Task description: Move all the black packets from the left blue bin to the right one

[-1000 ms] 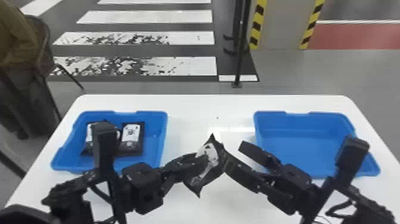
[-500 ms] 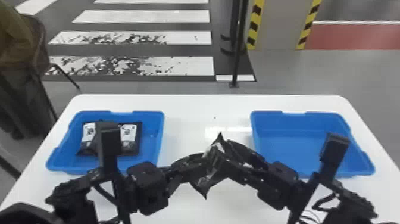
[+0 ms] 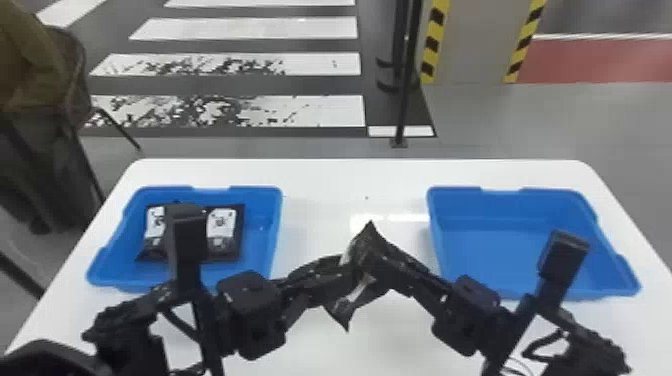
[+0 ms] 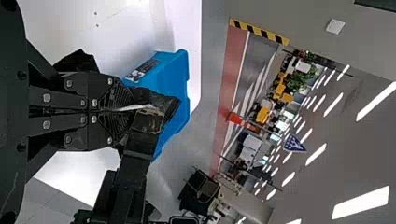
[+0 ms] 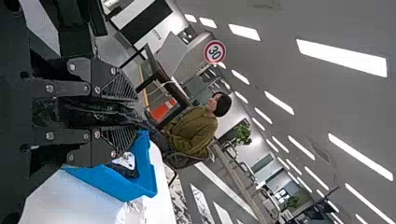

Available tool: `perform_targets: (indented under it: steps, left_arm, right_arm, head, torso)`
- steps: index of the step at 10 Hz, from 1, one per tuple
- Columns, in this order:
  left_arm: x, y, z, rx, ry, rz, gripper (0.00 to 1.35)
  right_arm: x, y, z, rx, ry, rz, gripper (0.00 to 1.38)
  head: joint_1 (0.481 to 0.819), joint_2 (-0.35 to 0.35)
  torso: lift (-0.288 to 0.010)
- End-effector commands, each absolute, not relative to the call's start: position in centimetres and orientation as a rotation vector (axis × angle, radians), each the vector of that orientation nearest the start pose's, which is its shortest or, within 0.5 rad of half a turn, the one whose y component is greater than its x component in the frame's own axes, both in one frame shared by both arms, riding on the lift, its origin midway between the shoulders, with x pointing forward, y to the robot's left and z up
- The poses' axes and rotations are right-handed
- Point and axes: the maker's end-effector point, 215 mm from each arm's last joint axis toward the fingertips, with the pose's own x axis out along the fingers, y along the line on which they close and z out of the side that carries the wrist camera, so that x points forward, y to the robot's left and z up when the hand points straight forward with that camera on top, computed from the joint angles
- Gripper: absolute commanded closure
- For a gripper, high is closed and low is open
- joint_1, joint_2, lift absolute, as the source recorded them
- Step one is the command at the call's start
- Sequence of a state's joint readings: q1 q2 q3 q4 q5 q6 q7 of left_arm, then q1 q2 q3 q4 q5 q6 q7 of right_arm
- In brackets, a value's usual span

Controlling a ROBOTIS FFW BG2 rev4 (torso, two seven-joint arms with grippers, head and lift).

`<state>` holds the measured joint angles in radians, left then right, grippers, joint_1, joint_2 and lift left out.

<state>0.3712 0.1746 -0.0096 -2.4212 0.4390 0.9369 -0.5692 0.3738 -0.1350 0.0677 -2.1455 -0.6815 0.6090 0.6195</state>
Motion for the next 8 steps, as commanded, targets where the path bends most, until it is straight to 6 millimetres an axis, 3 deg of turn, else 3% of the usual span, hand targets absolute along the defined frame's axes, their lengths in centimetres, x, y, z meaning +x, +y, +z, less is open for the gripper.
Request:
perform_targets:
  steps: [1,2,3,4,8]
  left_arm:
    - [36.9,5.1,-30.1,-0.311,0.423,-0.868,0.83]
    - [37.0,5.6,-30.2,-0.312,0.426,-0.856,0.51]
    - [37.1,6.0,-30.5,-0.316,0.43,-0.843,0.27]
    - [37.2,6.6,-30.5,-0.317,0.422,-0.827,0.13]
    - [38.6,11.2,-30.4,-0.3,0.384,-0.722,0.12]
  right_arm:
    - [37.8,-1.8,-30.2,0.651,0.281,0.954,1.28]
    - [38.2,-2.1,-30.2,0.647,0.277,0.949,1.28]
    - [39.3,-3.3,-30.5,0.626,0.272,0.923,1.28]
    - [41.0,-5.5,-31.2,0.591,0.27,0.88,1.28]
    - [51.9,-18.7,-35.6,0.421,0.227,0.597,1.28]
  head:
    - [0.695,0.043]
    - [0.695,0.046]
    - [0.695,0.052]
    - [0.695,0.05]
    - [0.695,-0.048]
  torso:
    - [-0.14]
    - [-0.14]
    - [-0.14]
    - [-0.14]
    - [-0.14]
